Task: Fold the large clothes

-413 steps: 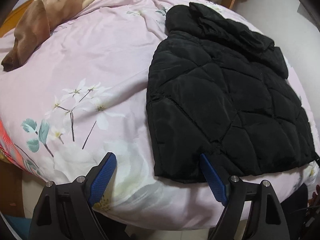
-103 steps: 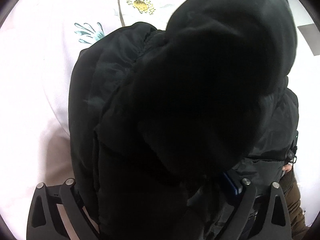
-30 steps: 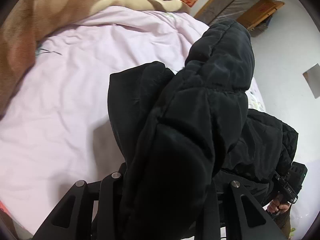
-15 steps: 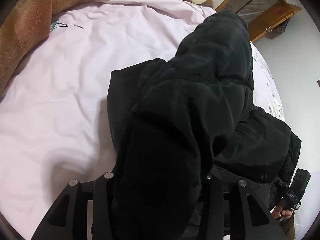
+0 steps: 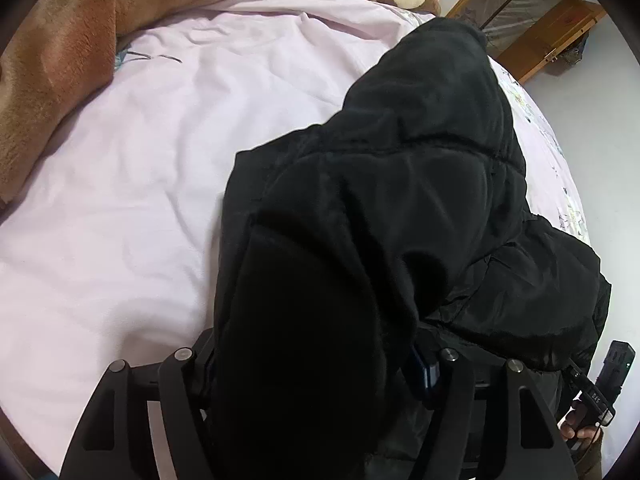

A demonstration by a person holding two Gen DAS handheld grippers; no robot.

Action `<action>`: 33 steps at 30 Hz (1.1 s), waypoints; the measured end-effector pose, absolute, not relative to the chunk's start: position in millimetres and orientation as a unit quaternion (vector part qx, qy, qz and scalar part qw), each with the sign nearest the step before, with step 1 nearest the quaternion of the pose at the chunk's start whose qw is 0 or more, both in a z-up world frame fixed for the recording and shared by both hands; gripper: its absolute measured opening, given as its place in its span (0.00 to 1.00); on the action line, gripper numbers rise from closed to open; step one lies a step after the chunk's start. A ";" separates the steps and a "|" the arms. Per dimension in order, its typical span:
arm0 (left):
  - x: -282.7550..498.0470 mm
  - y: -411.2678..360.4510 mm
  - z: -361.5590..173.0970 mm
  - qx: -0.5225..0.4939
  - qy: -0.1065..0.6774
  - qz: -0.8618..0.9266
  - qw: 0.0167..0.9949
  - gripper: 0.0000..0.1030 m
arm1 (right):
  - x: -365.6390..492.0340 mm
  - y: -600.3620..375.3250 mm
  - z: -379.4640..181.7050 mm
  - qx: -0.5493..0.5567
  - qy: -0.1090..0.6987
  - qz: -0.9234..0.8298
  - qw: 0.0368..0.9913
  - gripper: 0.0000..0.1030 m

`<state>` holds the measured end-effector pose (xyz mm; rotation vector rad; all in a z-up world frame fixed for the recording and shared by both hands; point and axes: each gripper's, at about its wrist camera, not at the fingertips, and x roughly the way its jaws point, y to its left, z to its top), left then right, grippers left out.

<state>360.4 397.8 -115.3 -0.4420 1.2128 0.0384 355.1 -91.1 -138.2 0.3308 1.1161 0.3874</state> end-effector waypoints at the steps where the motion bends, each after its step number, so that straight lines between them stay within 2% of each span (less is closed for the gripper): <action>1: 357.9 396.4 -111.7 -0.204 0.563 0.023 0.800 0.70 | 354.4 -93.7 -141.0 0.155 0.525 0.177 0.818 0.70; 4: 346.9 398.0 -100.1 -0.198 0.556 0.028 0.807 0.70 | 350.3 -103.6 -126.9 0.150 0.515 0.149 0.831 0.74; 11: 312.2 383.4 -43.8 -0.170 0.503 0.065 0.845 0.71 | 317.4 -107.4 -74.5 0.090 0.446 0.102 0.885 0.75; 13: 299.0 375.5 -26.2 -0.154 0.487 0.061 0.857 0.74 | 303.4 -98.5 -59.3 0.081 0.433 0.103 0.892 0.75; 19: 242.5 344.5 12.6 -0.123 0.450 0.055 0.883 0.75 | 255.0 -57.9 -33.0 0.043 0.401 0.077 0.912 0.75; 33: 135.6 259.8 22.1 -0.046 0.423 0.090 0.901 0.78 | 170.5 2.0 -12.0 0.020 0.375 0.073 0.924 0.75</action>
